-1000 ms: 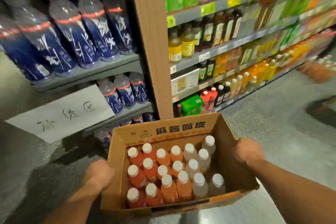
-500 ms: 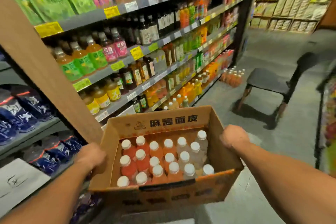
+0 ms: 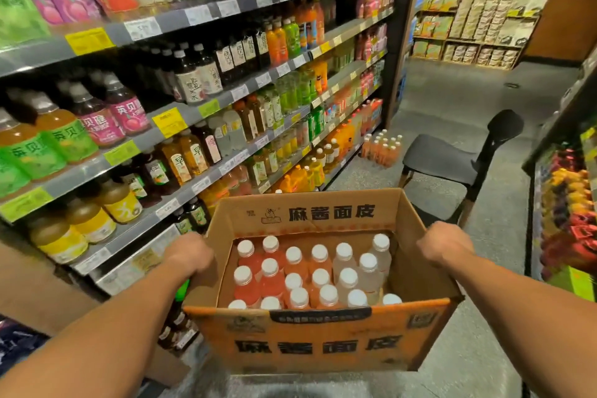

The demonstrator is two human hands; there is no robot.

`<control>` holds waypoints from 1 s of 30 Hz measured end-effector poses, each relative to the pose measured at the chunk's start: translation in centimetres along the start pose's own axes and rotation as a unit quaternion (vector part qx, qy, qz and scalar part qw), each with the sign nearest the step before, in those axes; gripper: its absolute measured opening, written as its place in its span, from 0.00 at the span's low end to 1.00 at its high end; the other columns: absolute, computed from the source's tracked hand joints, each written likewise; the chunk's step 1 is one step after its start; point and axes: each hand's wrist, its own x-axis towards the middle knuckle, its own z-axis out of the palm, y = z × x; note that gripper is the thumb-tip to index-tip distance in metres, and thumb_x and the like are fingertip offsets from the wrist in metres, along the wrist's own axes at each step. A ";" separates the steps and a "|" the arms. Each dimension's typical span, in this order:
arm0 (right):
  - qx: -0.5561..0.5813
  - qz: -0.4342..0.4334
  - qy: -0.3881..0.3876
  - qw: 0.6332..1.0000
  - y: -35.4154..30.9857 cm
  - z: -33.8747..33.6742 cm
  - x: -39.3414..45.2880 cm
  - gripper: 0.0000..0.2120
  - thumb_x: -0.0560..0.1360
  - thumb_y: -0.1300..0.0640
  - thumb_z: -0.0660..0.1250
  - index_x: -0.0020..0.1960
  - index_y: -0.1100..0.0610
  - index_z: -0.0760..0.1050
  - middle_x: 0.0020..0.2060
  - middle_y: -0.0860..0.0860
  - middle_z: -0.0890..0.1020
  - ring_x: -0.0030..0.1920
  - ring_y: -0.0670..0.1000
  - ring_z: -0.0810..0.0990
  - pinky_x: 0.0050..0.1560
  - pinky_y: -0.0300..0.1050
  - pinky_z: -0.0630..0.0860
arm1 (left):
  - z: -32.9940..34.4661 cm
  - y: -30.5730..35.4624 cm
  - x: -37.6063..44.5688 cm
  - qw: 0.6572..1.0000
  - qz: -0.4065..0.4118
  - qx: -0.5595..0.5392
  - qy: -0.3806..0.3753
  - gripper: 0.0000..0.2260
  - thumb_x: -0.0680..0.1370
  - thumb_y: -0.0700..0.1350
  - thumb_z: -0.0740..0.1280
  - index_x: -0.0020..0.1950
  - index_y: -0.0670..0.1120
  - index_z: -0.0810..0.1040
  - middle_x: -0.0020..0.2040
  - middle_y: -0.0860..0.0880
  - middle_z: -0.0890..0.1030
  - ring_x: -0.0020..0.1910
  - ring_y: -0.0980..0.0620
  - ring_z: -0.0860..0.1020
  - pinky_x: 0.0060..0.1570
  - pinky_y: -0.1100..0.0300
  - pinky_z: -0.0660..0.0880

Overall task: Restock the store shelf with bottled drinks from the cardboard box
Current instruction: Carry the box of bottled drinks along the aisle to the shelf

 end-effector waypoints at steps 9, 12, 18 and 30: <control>-0.004 0.027 0.013 1.000 1.2 -3.4 15.7 0.10 0.76 0.55 0.63 0.37 0.58 0.75 0.42 0.56 0.81 0.44 0.59 0.80 0.44 0.48 0.77 | -4.6 14.8 12.6 0.998 0.057 0.019 0.029 0.11 0.77 0.45 0.64 0.50 0.41 0.82 0.53 0.41 0.82 0.52 0.43 0.81 0.46 0.56 0.76; 0.005 0.016 0.015 1.000 1.1 -5.3 22.1 0.09 0.75 0.54 0.64 0.42 0.59 0.77 0.43 0.57 0.80 0.47 0.60 0.81 0.48 0.50 0.79 | -6.2 19.4 16.0 0.997 0.062 -0.001 0.052 0.08 0.77 0.45 0.64 0.49 0.42 0.79 0.53 0.41 0.81 0.51 0.42 0.80 0.45 0.55 0.75; 0.031 -0.035 0.007 0.999 0.6 -9.3 35.3 0.11 0.74 0.54 0.64 0.35 0.58 0.75 0.33 0.55 0.77 0.35 0.57 0.77 0.38 0.48 0.75 | -7.7 27.8 21.7 0.998 0.018 -0.019 0.061 0.08 0.78 0.45 0.64 0.47 0.42 0.80 0.53 0.40 0.82 0.51 0.41 0.80 0.49 0.53 0.75; -0.044 -0.123 -0.001 0.991 -6.6 -13.9 62.7 0.06 0.75 0.59 0.64 0.45 0.61 0.78 0.38 0.57 0.78 0.38 0.58 0.74 0.39 0.45 0.70 | -8.6 40.8 37.2 0.997 -0.049 -0.060 0.023 0.11 0.76 0.44 0.60 0.50 0.43 0.81 0.54 0.42 0.81 0.51 0.42 0.80 0.40 0.57 0.72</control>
